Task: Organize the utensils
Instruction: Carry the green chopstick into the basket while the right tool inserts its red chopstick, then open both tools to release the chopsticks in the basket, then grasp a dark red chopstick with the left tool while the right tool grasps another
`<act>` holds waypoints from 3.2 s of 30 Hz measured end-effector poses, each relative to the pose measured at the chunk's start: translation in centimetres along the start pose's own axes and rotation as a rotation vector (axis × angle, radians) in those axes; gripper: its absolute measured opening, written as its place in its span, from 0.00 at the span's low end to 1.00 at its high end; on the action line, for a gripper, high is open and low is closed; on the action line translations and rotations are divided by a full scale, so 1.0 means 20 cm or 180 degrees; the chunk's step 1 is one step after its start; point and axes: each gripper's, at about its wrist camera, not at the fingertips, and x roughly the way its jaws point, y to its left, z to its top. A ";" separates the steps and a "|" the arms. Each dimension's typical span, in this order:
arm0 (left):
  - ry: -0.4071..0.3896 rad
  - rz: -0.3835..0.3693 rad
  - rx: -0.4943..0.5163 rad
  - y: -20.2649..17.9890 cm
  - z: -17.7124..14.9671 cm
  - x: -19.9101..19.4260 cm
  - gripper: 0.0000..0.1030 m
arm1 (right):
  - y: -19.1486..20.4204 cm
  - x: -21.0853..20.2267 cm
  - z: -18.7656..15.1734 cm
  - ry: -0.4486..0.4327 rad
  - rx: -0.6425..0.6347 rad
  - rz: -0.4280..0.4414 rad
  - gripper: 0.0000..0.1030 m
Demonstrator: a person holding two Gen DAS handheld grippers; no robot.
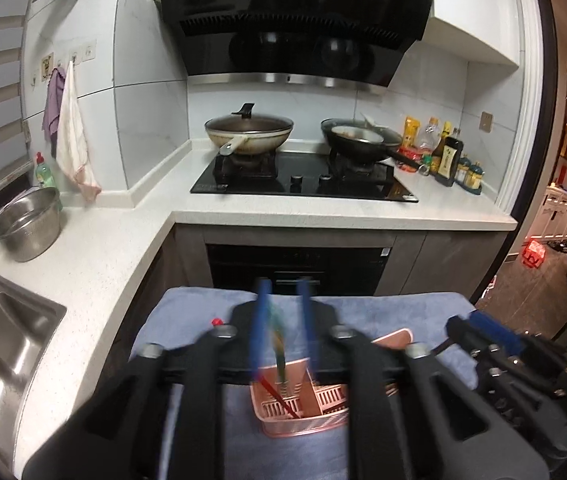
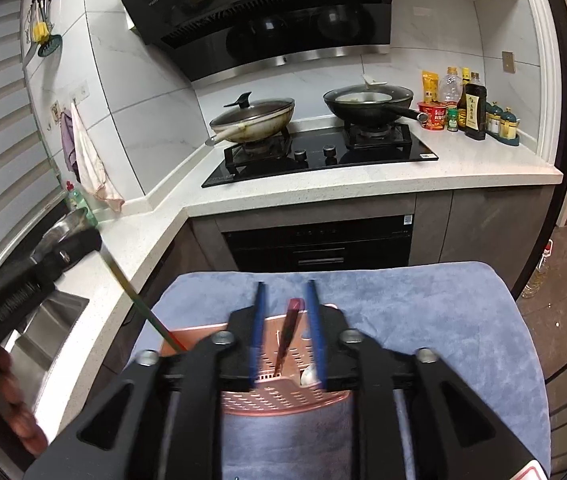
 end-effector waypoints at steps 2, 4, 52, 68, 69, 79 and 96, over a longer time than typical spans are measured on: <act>-0.0044 0.0043 -0.0006 0.00 -0.02 -0.02 0.40 | 0.00 -0.04 0.00 -0.0033 -0.0002 -0.0004 0.31; -0.0042 0.0040 0.0004 -0.01 -0.03 -0.04 0.42 | 0.00 -0.08 0.01 -0.0065 -0.0015 0.0002 0.33; 0.1118 0.0167 -0.0129 0.12 -1.40 -0.47 0.62 | 0.03 -0.45 -1.46 0.1174 -0.0315 -0.0281 0.38; 0.1488 -0.0004 -0.0079 0.12 -1.65 -0.49 0.62 | 0.06 -0.37 -1.62 0.1467 -0.0315 -0.0198 0.19; 0.1505 -0.0016 -0.0057 0.12 -1.66 -0.49 0.62 | 0.06 -0.37 -1.62 0.1462 -0.0319 -0.0201 0.18; 0.1664 -0.0086 -0.0003 0.09 -1.74 -0.48 0.57 | 0.02 -0.40 -1.63 0.1456 -0.0301 -0.0197 0.08; 0.1734 -0.0639 -0.0132 0.06 -1.74 -0.49 0.06 | -0.01 -0.45 -1.62 0.1439 -0.0248 -0.0190 0.07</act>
